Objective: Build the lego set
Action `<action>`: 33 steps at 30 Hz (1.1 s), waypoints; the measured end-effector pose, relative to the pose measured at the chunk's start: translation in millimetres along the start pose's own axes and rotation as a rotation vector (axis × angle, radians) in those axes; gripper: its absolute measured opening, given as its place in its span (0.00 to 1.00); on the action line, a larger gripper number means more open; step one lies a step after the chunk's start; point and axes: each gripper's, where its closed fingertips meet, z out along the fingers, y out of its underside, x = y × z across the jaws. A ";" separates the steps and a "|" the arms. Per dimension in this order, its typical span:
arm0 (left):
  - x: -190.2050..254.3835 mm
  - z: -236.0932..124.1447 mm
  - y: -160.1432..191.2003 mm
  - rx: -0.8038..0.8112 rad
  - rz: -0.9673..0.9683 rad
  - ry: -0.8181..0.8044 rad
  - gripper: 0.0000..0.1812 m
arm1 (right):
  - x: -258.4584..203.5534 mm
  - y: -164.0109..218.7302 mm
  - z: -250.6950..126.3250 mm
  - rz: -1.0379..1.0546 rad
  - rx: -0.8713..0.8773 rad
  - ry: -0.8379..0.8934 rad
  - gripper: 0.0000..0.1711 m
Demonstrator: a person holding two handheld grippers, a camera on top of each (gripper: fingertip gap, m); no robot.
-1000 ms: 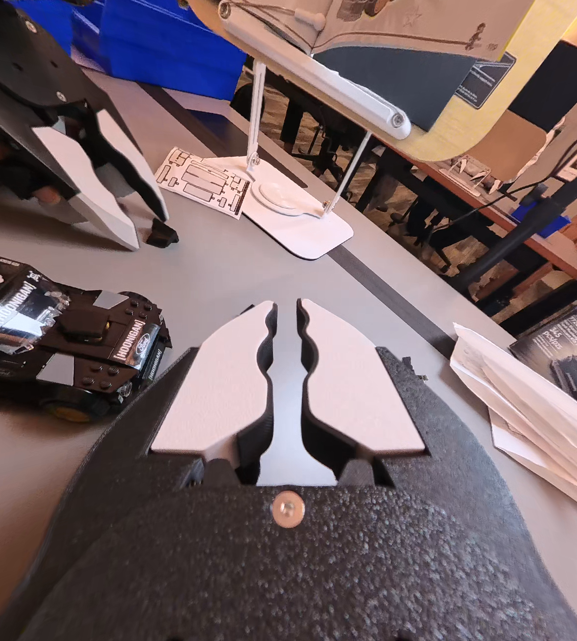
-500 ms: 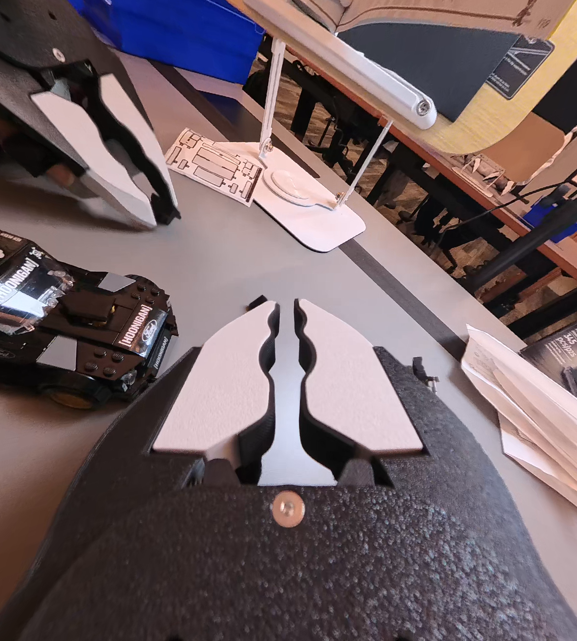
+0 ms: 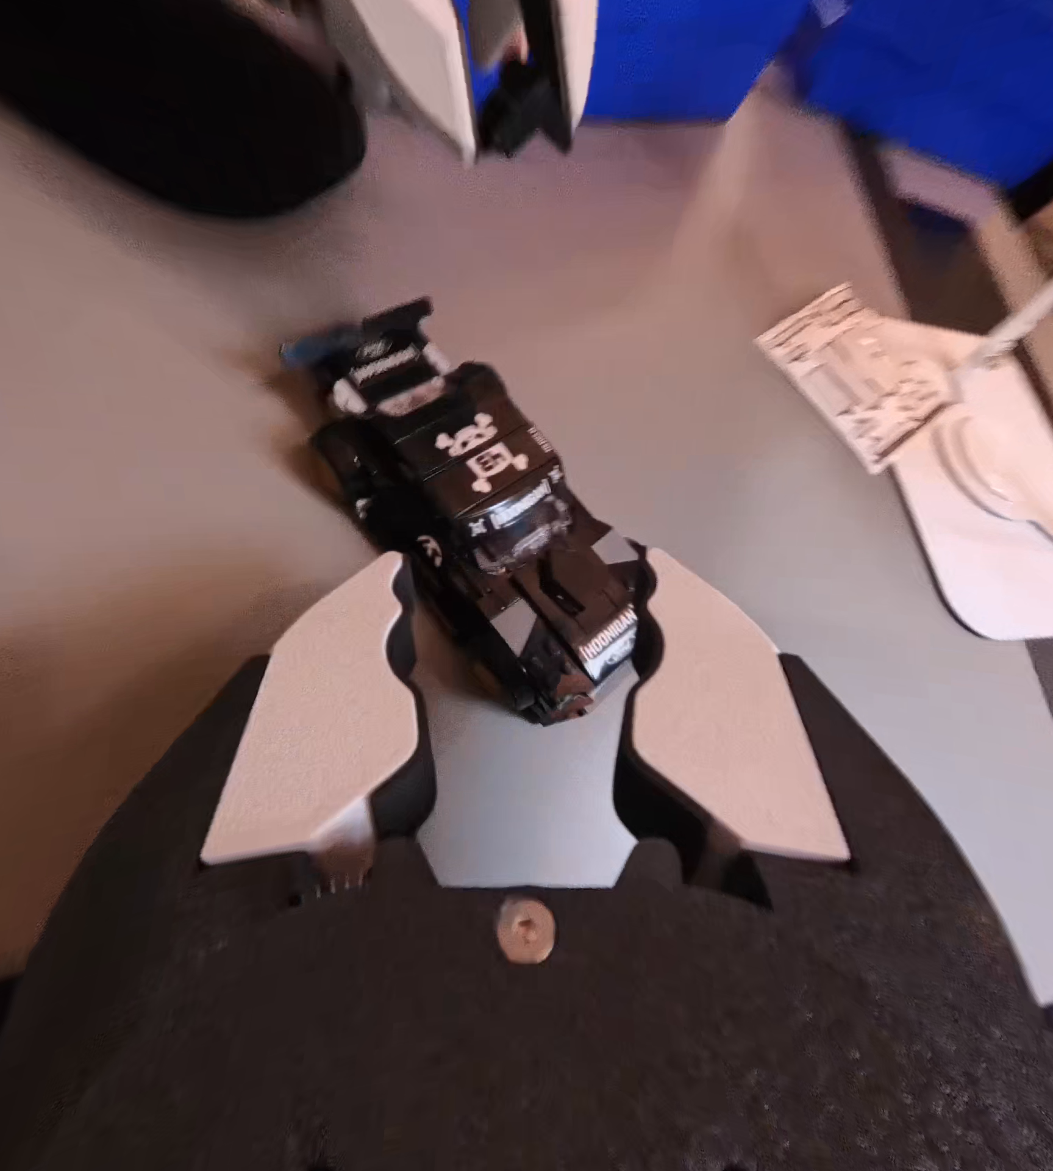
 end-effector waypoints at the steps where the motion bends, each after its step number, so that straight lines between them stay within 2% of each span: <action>1: 9.3 -3.2 3.6 -0.008 -0.008 0.017 0.14 | -3.0 1.1 7.3 -0.051 -0.066 -0.043 0.42; 5: 35.3 -9.4 15.2 -0.028 -0.025 0.040 0.14 | -6.7 1.8 33.0 -0.269 -0.304 -0.191 0.49; 10: 48.5 -13.1 22.8 -0.027 -0.074 0.084 0.14 | -15.2 13.1 50.4 -0.391 -0.512 -0.393 0.47; 13: 49.3 -16.9 26.2 -0.024 -0.112 0.101 0.14 | -19.3 9.3 53.6 -0.348 -0.513 -0.461 0.41; 22: 45.7 -17.4 32.3 -0.042 -0.088 0.073 0.14 | -6.7 5.1 48.4 -0.030 -0.484 -0.601 0.40; 33: 25.3 2.0 36.6 -0.207 0.031 0.028 0.14 | 4.2 -1.7 44.8 0.231 -0.460 -0.839 0.41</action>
